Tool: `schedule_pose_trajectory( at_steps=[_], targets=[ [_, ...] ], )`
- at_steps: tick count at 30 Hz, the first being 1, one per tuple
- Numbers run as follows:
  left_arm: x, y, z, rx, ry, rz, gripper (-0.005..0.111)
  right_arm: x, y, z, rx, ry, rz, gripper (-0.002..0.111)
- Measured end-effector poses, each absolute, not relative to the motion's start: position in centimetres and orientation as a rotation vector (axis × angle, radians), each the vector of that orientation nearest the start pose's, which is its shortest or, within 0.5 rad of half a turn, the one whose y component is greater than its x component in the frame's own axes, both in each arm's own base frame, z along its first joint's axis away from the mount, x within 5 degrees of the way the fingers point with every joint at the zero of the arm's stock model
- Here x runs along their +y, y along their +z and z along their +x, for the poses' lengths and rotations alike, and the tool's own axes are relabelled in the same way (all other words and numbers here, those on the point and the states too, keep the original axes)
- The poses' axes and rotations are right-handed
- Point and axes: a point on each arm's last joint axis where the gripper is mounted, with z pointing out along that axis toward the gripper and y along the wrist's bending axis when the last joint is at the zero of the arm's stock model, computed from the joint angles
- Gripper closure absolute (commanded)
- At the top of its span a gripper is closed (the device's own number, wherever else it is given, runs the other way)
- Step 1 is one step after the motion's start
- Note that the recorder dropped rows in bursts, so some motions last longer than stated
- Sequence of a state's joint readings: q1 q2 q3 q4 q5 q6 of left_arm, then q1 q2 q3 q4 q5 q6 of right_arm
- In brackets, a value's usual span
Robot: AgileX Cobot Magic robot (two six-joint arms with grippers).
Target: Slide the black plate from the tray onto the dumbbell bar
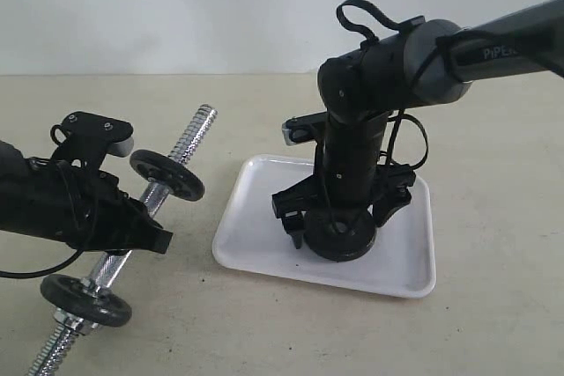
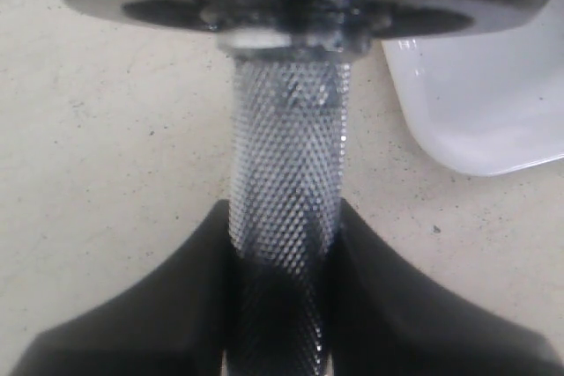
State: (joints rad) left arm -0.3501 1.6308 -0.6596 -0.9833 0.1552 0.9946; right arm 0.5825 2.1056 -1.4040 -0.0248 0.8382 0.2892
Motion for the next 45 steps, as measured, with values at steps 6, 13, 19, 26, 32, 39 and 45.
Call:
schedule_pose_trajectory(
  at_steps=[6,13,19,26,32,39,45],
  targets=[
    [-10.8,16.2,25.8,2.458,-0.312,0.523,0.102,22.1,12.9,33.9,2.99,0.043,-0.469,0.045],
    [-10.7,17.5,25.6,2.413,-0.317,0.518,0.102,22.1,12.9,33.9,2.99,0.043,-0.469,0.072],
    [-10.7,17.5,25.5,2.414,-0.319,0.522,0.102,22.1,12.9,33.9,2.99,0.043,-0.469,0.072],
    [-10.7,17.5,25.5,2.414,-0.318,0.523,0.102,22.1,12.9,33.9,2.99,0.043,-0.469,0.072],
    [-10.7,17.5,25.5,2.414,-0.318,0.523,0.102,22.2,12.9,33.9,2.991,0.047,-0.471,0.076],
    [-10.7,17.5,25.5,2.414,-0.319,0.523,0.102,22.2,12.9,33.9,2.991,0.047,-0.471,0.108],
    [-10.8,17.5,25.5,2.417,-0.324,0.529,0.102,22.2,12.9,33.9,2.991,0.047,-0.471,0.108]
  ],
)
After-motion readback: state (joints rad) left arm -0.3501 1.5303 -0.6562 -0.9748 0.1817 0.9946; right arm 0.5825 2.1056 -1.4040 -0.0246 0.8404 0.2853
